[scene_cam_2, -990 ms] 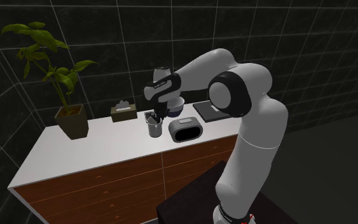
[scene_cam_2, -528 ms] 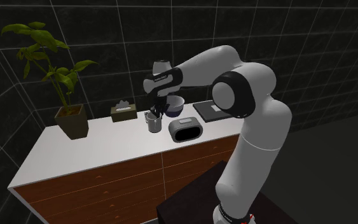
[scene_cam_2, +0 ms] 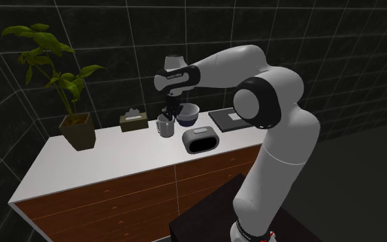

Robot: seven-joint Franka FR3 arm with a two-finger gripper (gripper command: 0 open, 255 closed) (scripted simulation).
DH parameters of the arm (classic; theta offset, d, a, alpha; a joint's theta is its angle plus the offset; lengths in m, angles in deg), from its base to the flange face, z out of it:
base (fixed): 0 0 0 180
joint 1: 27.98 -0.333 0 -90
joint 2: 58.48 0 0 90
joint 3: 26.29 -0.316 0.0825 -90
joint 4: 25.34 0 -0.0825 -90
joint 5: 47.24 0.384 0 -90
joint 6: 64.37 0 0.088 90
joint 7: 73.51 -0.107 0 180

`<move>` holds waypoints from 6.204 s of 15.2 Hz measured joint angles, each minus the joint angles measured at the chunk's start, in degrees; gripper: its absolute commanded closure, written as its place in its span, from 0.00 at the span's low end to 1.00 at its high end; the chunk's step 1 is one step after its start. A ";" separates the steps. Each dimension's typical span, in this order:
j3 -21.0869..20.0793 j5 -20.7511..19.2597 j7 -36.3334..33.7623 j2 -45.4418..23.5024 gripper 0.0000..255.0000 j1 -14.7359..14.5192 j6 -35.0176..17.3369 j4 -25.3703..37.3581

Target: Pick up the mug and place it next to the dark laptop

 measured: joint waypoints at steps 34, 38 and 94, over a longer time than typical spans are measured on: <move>22.10 -3.27 35.57 7.90 1.00 15.42 8.82 -1.36; 25.89 -2.51 41.85 5.33 1.00 17.60 9.94 1.68; 34.60 17.81 75.68 -25.46 0.00 33.64 -1.54 10.95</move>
